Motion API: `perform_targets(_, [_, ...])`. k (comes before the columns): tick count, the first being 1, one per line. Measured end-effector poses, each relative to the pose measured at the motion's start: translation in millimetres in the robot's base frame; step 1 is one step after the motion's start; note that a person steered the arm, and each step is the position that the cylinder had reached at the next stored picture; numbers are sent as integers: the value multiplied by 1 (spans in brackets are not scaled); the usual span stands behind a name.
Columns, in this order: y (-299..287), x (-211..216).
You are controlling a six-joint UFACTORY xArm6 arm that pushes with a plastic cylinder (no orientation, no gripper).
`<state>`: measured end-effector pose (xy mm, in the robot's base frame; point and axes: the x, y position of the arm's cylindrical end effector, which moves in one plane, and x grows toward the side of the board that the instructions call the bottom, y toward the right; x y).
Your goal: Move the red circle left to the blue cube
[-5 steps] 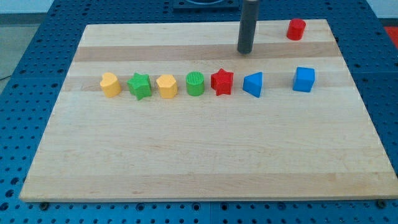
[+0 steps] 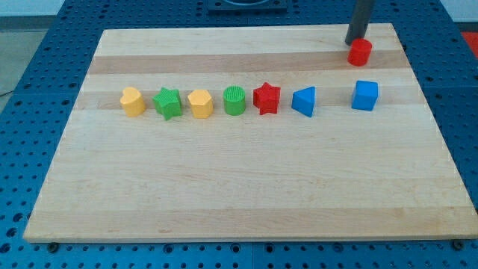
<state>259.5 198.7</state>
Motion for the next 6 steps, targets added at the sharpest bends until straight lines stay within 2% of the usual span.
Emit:
perform_targets(1, [11, -13])
perform_targets(2, [51, -21])
perform_targets(3, [38, 1])
perform_targets(4, [-6, 33])
perform_targets(5, [-26, 42])
perform_targets(6, [-21, 36])
